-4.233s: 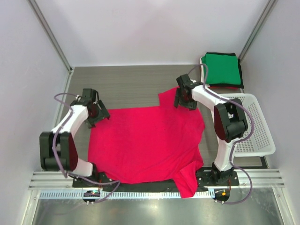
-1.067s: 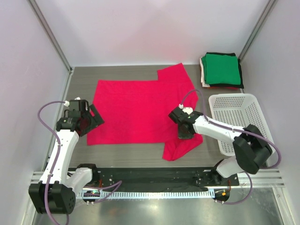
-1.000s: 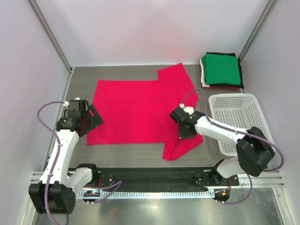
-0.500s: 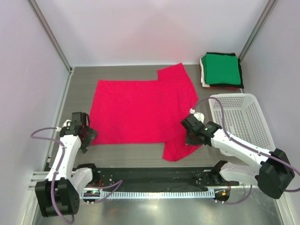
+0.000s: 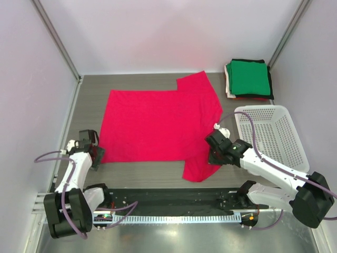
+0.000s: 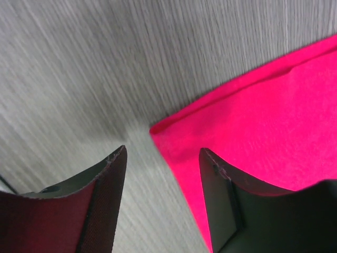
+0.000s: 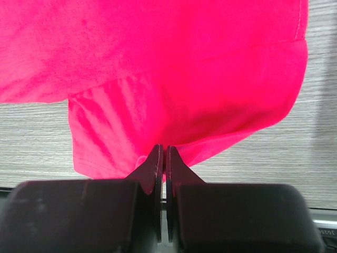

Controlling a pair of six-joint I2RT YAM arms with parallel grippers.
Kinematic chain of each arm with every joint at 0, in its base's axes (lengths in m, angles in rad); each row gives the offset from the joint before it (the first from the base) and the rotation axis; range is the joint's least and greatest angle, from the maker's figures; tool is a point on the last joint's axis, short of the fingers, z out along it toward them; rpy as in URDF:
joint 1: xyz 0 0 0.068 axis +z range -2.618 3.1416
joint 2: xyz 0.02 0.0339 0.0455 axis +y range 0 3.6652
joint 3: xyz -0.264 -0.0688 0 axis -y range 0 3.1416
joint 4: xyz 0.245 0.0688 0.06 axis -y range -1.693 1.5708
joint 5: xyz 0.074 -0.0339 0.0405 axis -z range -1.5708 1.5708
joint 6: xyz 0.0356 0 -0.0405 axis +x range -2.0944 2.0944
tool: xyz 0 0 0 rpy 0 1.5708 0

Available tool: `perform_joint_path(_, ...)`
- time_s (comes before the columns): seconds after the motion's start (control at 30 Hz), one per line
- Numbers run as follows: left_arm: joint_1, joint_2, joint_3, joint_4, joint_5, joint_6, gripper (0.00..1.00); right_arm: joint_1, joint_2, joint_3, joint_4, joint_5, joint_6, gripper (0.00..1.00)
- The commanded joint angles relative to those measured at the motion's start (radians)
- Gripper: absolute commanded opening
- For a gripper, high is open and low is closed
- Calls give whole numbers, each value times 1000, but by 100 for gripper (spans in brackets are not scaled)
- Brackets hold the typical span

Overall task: Fold and stack the t-shirts
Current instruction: Fold the tshirt

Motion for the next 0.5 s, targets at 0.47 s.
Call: perform_joint_path(0.47,6,102,-31,187,-56,-11,33,6,-19,-3,24,13,-6,1)
